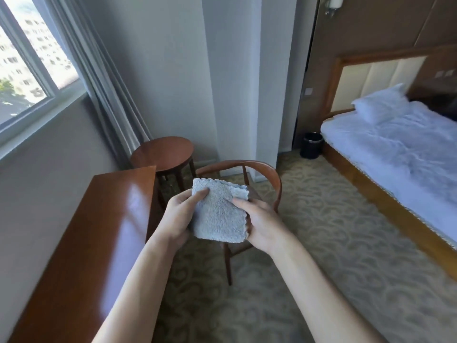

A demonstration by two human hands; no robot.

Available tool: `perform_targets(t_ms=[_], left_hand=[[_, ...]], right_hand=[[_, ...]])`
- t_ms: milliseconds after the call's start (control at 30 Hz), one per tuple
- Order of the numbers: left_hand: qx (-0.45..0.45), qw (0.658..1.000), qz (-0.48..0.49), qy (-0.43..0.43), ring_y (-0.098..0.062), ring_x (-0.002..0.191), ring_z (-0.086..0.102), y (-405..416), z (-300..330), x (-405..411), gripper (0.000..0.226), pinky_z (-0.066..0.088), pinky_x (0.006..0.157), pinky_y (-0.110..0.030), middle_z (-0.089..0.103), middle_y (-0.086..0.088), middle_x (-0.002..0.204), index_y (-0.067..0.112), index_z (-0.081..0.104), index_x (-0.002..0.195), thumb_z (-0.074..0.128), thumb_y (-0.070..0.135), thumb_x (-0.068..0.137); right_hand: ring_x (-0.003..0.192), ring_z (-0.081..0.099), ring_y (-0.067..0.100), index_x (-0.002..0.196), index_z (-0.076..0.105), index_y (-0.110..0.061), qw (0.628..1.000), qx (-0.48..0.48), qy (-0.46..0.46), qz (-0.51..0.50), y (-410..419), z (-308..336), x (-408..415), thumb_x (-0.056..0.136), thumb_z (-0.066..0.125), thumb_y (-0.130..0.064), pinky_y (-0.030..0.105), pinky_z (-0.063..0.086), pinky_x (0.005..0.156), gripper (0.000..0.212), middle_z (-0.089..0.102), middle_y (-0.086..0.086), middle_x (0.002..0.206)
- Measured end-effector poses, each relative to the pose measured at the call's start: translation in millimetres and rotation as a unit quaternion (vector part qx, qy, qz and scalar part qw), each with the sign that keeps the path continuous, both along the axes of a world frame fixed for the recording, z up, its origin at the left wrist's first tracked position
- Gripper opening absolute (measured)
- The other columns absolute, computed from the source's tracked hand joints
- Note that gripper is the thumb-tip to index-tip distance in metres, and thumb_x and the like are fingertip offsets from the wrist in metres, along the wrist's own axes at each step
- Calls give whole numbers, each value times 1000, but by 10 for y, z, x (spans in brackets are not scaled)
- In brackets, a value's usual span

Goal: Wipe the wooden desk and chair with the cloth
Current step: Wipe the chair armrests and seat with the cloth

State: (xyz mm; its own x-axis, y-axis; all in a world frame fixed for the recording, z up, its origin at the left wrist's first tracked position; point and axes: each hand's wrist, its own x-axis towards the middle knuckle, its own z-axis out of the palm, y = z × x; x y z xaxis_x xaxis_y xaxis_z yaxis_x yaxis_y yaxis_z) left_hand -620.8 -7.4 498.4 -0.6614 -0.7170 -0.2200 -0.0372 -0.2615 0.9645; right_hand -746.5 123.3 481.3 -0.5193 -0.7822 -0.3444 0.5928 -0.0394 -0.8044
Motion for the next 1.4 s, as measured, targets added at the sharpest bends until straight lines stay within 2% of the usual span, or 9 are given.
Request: perform_targets(t_ms=[233,533,633,867,967,1133,1267,1333,1400], left_hand=[[-4,1000,-5,4,-34,103,74,497,9,-975,28,57,97,-52,76,-22,115,-1,74,111,70,23,97],[-44,998,38,-25,-33,112,72,38,-323,-1722,22,55,103,-55,79,-11,111,14,80,105,72,31,93],[-46,997,60,-32,-27,102,73,-203,-538,-1998,21,55,100,-54,78,-12,110,13,79,105,70,29,95],[-57,989,111,-82,-23,99,76,-656,-1026,-2497,18,57,95,-47,81,-4,101,14,78,102,71,28,94],[-69,980,152,-110,-24,97,77,-804,-1320,-2588,12,58,85,-43,81,-8,99,13,78,98,69,18,93],[-108,953,219,-178,-14,96,76,-1052,-2185,-2665,16,61,89,-41,81,4,97,26,79,99,68,25,87],[-104,921,276,-256,-2,102,71,-1186,-2993,-2573,24,57,96,-32,77,16,105,28,77,111,67,29,89],[-105,899,289,-313,-4,105,69,-1247,-3407,-2499,27,55,97,-31,75,15,110,26,76,117,61,28,95],[-116,882,268,-370,-10,110,67,-1305,-3841,-2417,30,53,98,-34,74,11,116,25,73,122,55,29,99]], right_hand=[[89,77,30,107,73,-3,998,31,31,-38,427,-13,-997,94,68,-7,38,63,71,14,78,17,102],[109,73,32,128,66,-4,997,16,0,81,-76,-308,-1880,91,74,-15,43,61,79,39,73,17,122],[112,72,32,129,65,-6,994,29,21,106,-417,-495,-2123,88,77,-14,47,60,88,43,73,17,123],[108,73,33,119,70,-3,986,96,35,129,-1032,-978,-2657,88,75,-3,48,59,94,31,74,18,118],[89,77,25,106,73,-5,978,105,39,177,-1251,-1212,-2745,93,62,9,37,64,68,22,78,13,102],[99,74,20,103,76,-13,944,137,220,203,-1711,-2031,-2858,89,63,4,29,58,82,25,78,3,105],[67,54,-1,100,72,-8,902,111,373,185,-1915,-2794,-2820,87,55,9,7,42,63,27,67,-8,83],[91,65,-3,121,71,-14,866,86,447,207,-2005,-3219,-2750,88,52,3,12,49,85,41,72,-13,108],[119,64,15,133,66,-13,814,56,533,223,-2102,-3677,-2651,88,47,-4,31,52,100,49,69,-4,129]])
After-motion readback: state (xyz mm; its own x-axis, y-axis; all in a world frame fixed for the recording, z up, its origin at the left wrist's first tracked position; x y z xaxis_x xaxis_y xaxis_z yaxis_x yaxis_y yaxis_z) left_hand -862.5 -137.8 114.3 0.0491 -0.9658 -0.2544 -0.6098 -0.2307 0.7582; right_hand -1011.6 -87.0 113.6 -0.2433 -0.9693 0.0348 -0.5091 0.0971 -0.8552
